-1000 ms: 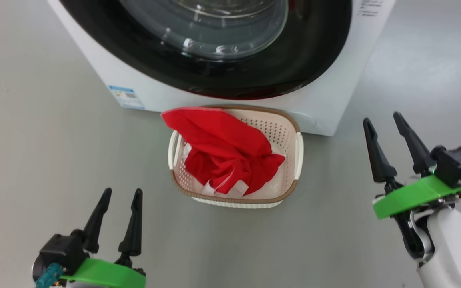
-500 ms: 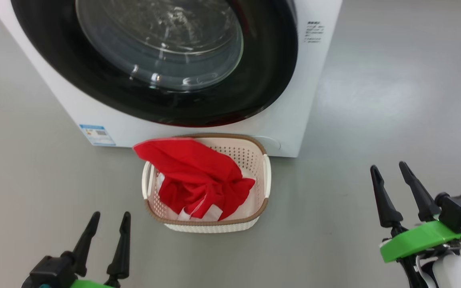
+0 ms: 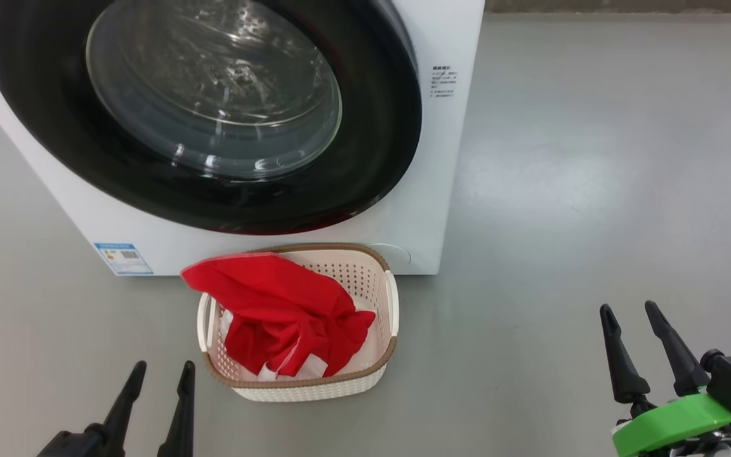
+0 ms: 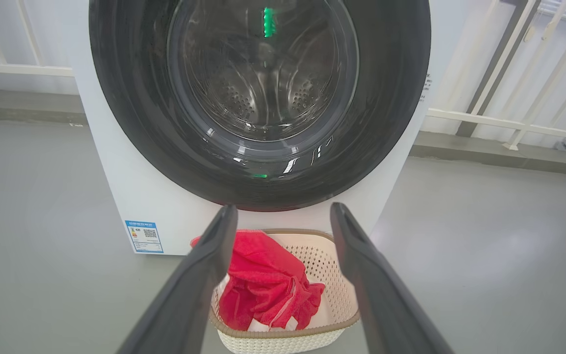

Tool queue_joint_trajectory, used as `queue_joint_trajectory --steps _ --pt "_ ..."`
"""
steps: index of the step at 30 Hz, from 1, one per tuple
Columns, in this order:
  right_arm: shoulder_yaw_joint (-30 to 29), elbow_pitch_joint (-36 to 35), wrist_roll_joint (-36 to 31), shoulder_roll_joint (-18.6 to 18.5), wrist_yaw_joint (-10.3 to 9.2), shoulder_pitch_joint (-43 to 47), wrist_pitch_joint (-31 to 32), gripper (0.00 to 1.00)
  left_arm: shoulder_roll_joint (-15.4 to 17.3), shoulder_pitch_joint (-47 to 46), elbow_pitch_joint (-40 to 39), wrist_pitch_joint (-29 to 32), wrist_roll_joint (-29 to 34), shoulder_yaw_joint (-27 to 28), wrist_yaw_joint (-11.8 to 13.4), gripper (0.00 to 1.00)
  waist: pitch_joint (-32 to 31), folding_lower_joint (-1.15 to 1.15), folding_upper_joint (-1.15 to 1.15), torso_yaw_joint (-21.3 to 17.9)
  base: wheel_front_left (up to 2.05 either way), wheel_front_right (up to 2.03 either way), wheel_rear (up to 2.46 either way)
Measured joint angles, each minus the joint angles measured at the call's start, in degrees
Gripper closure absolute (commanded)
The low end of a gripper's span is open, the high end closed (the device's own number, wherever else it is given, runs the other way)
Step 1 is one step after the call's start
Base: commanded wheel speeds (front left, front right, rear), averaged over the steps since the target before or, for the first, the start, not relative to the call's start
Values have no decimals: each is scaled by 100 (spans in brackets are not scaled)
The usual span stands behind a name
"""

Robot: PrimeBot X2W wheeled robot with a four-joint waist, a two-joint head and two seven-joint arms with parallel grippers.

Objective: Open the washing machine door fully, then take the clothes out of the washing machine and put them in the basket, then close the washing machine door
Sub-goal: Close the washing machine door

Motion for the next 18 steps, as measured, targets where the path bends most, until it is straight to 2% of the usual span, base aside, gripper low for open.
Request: queue_joint_trajectory --steps 18 --pt "-397 -277 0 99 0 814 0 0 97 372 -110 0 43 137 0 0 -370 0 0 -238 0 0 0"
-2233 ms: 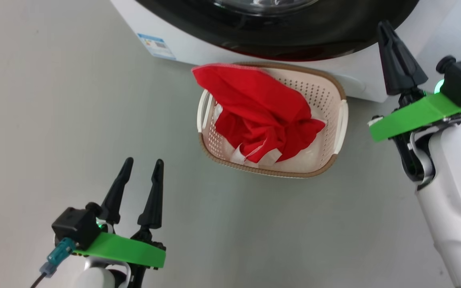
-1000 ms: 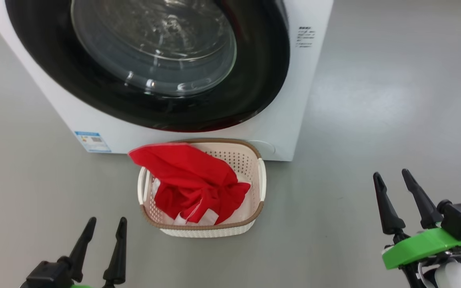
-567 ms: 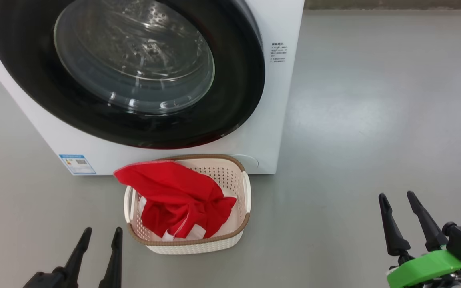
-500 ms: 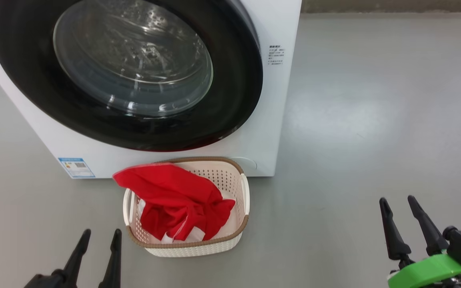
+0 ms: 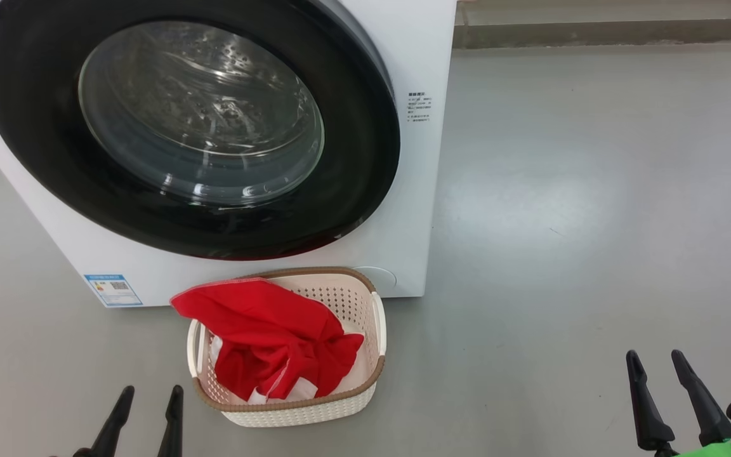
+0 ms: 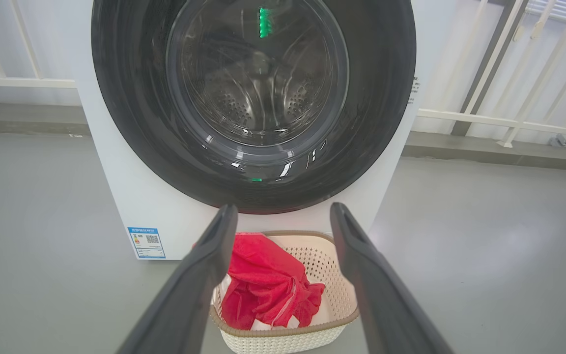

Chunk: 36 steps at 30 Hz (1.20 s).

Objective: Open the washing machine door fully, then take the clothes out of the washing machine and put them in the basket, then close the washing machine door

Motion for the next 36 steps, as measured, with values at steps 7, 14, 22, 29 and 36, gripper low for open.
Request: queue_joint_trajectory --steps 7,14,22,29,36 --pt "-75 -26 -1 51 0 98 0 0 -3 86 -65 0 79 70 0 0 10 0 0 -18 0 0 0" --pt "-112 -33 -2 62 0 98 0 0 -4 86 -102 0 93 75 0 0 17 0 0 -16 0 0 0" --pt "-113 -48 -3 74 0 98 0 0 -3 87 -113 0 69 75 0 0 29 0 0 -7 0 0 0" --pt "-114 -49 -3 77 0 98 0 0 0 89 -193 0 -12 76 0 0 31 0 0 0 0 0 0" --pt "-110 399 -2 268 0 114 3 100 -204 108 218 8 -12 3 8 100 30 0 0 0 0 0 0"
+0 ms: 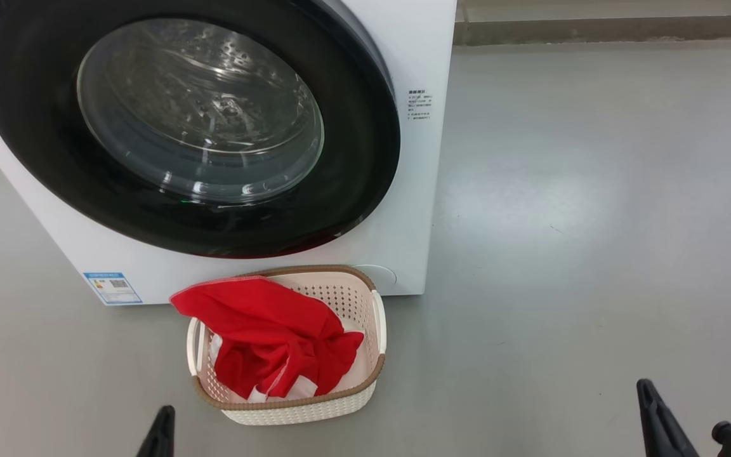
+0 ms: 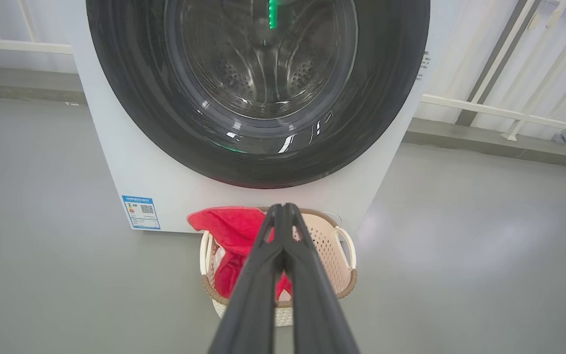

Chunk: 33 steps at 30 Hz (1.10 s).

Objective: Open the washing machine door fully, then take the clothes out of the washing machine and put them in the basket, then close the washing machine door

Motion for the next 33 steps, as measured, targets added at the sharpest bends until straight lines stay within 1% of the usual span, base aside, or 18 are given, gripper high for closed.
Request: queue_joint_trajectory --steps 3,5,33 --pt "1 202 4 83 0 13 7 100 -93 4 194 11 -5 -44 0 100 0 0 0 -1 0 0 0" --pt "1 218 81 115 0 13 51 100 -120 5 219 51 -105 -58 0 100 -1 0 0 -3 0 0 0" --pt "-18 188 1626 122 0 -53 515 100 -131 -59 220 505 -1737 15 0 100 0 0 0 -38 0 0 0"
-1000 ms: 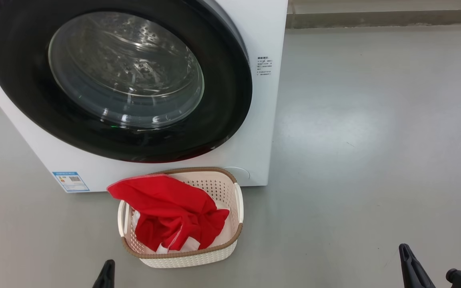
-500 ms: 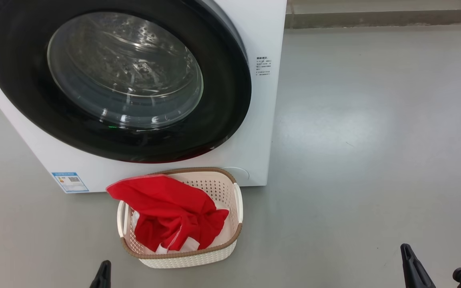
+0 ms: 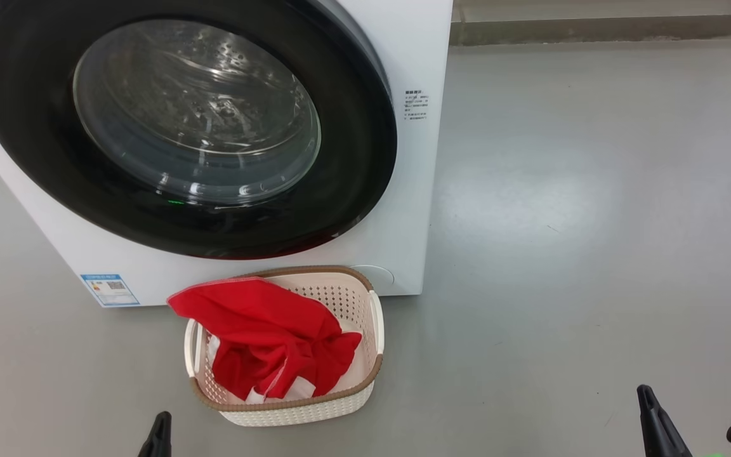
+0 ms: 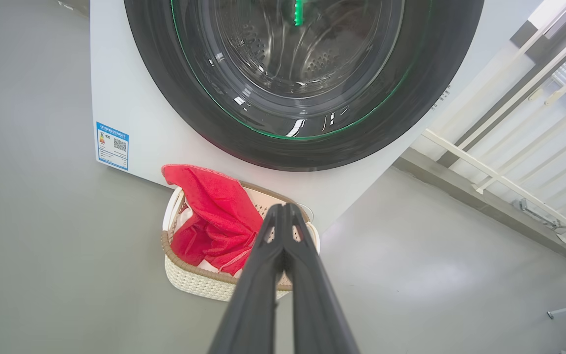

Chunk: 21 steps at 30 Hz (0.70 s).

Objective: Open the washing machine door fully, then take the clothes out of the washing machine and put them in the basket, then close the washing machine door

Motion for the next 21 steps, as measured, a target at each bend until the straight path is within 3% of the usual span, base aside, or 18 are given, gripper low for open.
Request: queue_joint_trajectory --steps 21 --pt "-21 -51 1127 3 0 -243 350 100 -41 -141 0 353 -1276 87 0 100 0 0 0 -25 0 0 0"
